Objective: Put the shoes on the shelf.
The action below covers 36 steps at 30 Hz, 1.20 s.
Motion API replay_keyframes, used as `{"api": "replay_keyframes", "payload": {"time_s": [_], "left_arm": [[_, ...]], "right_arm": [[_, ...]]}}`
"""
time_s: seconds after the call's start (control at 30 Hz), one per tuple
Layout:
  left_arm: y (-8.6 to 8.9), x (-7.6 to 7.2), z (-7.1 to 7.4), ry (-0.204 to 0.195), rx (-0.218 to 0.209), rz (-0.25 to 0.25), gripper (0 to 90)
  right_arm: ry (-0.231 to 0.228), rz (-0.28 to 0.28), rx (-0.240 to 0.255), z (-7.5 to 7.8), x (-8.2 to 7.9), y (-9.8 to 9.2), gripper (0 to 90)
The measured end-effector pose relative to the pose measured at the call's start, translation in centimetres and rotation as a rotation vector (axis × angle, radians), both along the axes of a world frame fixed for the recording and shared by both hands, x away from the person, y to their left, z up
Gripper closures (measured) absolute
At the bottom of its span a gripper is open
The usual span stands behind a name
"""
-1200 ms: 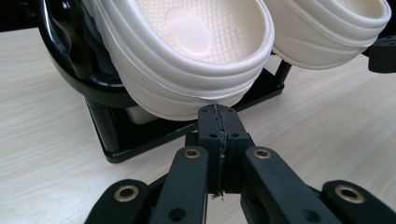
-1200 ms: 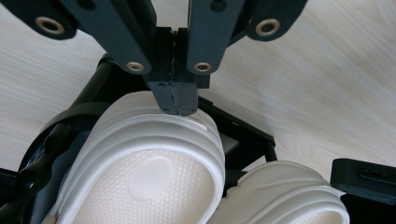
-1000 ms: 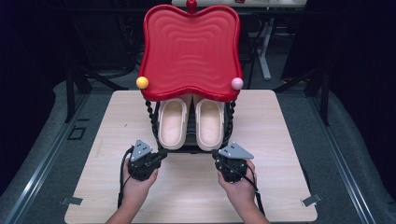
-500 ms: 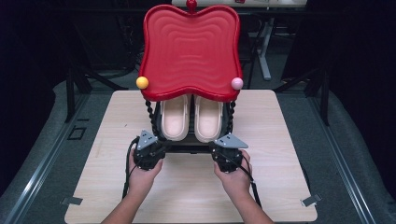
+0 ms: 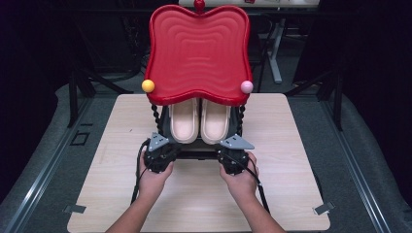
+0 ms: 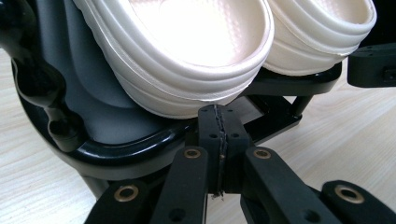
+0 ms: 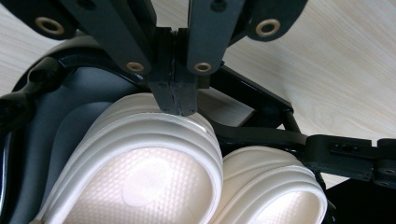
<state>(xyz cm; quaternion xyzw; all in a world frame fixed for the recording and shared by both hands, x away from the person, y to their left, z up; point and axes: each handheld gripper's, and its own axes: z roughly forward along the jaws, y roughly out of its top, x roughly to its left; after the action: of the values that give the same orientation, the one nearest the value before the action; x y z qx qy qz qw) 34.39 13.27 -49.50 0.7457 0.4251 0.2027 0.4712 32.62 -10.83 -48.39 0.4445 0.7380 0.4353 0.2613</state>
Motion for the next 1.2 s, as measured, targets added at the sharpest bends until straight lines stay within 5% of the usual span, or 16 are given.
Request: {"api": "replay_keyframes", "payload": {"time_s": [0.53, 0.87, 1.03, 1.2], "left_arm": [[-0.6, 0.7, -0.2, 0.011, 0.001, 0.0, 85.2], [0.3, -1.2, 1.5, -0.082, -0.023, 0.017, 68.0], [0.6, -1.1, 2.7, -0.116, -0.013, 0.052, 60.4], [0.7, -0.4, 3.2, -0.127, -0.014, 0.088, 53.7]], "right_arm": [[0.024, -0.015, 0.021, -0.6, 1.0, 0.3, 84.5], [-0.013, -0.02, 0.094, 0.2, -0.6, -1.5, 68.7], [-0.052, -0.033, 0.112, 1.6, -0.7, -1.8, 61.9], [-0.045, -0.063, 0.123, 2.2, 0.2, -1.8, 58.5]]}}
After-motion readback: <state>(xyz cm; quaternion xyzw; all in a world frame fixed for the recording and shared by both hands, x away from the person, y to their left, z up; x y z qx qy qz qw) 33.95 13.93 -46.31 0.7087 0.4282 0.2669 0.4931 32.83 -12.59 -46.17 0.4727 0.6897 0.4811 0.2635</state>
